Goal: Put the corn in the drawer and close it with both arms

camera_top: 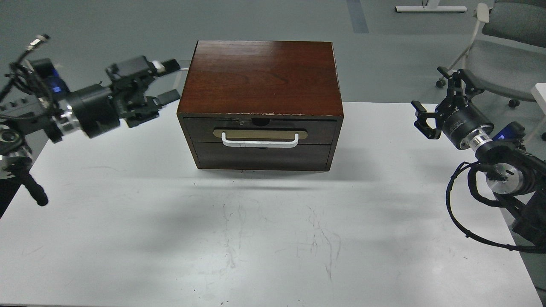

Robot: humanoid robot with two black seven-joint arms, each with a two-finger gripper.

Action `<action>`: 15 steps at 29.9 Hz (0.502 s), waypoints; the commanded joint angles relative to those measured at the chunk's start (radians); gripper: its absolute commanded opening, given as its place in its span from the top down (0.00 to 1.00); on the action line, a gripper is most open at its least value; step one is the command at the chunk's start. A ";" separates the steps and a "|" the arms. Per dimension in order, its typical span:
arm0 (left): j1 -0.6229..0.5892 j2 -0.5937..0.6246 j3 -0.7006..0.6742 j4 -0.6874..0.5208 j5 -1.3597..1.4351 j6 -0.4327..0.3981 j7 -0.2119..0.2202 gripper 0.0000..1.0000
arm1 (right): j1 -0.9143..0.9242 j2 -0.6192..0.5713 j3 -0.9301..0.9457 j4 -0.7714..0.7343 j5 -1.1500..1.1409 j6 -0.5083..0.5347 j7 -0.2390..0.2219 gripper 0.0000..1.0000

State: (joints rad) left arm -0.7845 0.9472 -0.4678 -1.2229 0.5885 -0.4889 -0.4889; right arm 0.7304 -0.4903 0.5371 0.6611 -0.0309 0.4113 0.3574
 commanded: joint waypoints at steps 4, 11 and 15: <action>-0.004 -0.001 0.003 0.368 -0.087 0.000 0.000 0.02 | 0.007 -0.001 0.001 0.006 0.000 0.001 0.015 0.01; 0.002 -0.183 0.011 0.712 -0.093 0.000 0.000 0.02 | 0.030 0.013 0.004 0.017 0.000 0.003 0.077 0.01; -0.001 -0.295 0.006 0.822 -0.127 0.000 0.000 0.02 | 0.037 0.021 0.001 0.022 -0.001 0.001 0.071 0.01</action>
State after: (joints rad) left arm -0.7830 0.7244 -0.4576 -0.4726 0.4873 -0.4887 -0.4888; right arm 0.7624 -0.4760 0.5408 0.6797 -0.0307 0.4152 0.4333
